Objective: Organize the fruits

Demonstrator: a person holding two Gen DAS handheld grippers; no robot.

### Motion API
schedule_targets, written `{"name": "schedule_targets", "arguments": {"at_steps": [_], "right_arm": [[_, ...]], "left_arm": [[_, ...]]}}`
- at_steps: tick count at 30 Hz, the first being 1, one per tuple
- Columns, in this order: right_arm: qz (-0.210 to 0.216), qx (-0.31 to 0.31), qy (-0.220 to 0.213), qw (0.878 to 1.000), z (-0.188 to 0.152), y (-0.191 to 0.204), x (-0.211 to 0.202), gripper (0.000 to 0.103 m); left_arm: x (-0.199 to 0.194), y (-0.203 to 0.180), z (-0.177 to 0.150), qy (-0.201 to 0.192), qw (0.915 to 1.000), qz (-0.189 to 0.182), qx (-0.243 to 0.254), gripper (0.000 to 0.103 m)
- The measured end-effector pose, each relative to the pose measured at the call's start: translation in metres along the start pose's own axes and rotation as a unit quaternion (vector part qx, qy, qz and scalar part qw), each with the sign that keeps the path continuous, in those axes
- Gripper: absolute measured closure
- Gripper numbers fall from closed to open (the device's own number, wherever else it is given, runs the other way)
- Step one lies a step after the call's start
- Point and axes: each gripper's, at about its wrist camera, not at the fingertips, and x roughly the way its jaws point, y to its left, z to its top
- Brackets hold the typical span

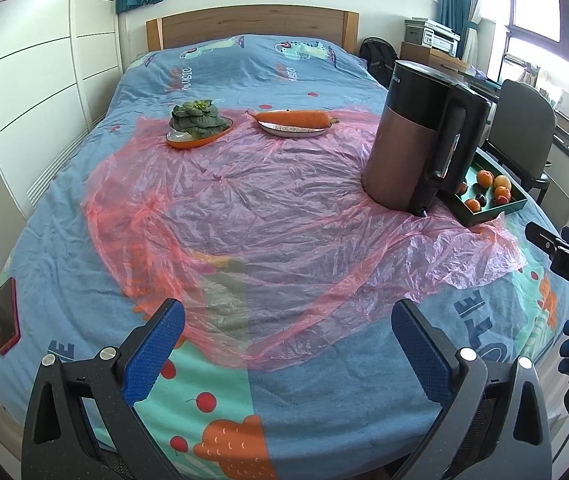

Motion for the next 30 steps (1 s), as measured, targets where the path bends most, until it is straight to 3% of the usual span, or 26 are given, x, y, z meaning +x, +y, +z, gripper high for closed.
{"name": "schedule_targets", "arguments": {"at_steps": [16, 30], "right_arm": [[0.001, 0.0, 0.0, 1.0, 0.002, -0.007, 0.0, 0.0], [-0.007, -0.003, -0.013, 1.0, 0.015, -0.042, -0.003, 0.0]], "left_arm": [[-0.001, -0.033, 0.009, -0.003, 0.9997, -0.009, 0.023, 0.001], [0.006, -0.079, 0.035, -0.006, 0.9991, -0.022, 0.036, 0.001]]}}
